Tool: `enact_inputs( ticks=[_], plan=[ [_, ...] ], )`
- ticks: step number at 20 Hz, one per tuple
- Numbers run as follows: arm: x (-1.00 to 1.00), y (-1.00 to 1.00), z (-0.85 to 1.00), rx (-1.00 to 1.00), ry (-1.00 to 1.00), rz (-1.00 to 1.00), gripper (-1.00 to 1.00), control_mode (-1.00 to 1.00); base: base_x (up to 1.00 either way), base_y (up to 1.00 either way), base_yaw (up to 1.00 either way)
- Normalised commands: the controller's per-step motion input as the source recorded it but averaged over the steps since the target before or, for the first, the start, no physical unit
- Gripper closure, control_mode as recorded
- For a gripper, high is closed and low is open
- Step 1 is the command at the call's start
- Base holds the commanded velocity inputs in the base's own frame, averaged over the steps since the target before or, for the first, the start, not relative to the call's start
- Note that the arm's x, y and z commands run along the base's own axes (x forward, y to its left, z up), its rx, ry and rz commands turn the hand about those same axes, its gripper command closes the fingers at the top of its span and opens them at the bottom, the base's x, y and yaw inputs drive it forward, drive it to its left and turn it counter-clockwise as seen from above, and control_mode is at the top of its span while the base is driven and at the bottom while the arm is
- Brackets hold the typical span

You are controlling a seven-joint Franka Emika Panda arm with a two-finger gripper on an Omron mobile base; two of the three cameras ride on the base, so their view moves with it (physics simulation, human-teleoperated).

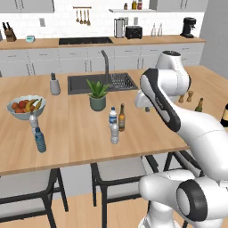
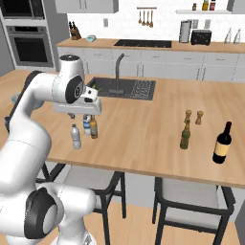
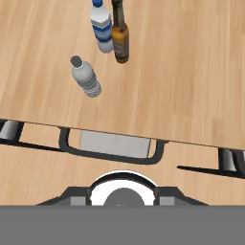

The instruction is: Move the plastic bottles in the middle to the plastics group, and the glass bottles in the middle to the glass group.

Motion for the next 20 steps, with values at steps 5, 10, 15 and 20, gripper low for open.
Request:
enact_inputs(
  ticks=[5, 10, 15, 20],
  plan=[
    [-0.07, 0.6, -0.06, -0.01, 0.0, 0.0, -1.0, -1.0, 0.0, 0.0, 0.0],
    [0.14, 0.96, -0.04, 0.0, 0.0, 0.01, -1.0, -1.0, 0.0, 0.0, 0.0],
    [0.18, 0.42, -0.13, 0.0, 0.0, 0.0, -1.0, -1.0, 0.0, 0.0, 0.0],
    [0.08, 0.02, -0.22, 0.0, -0.01, 0.02, -1.0, -1.0, 0.0, 0.0, 0.0]
  ],
)
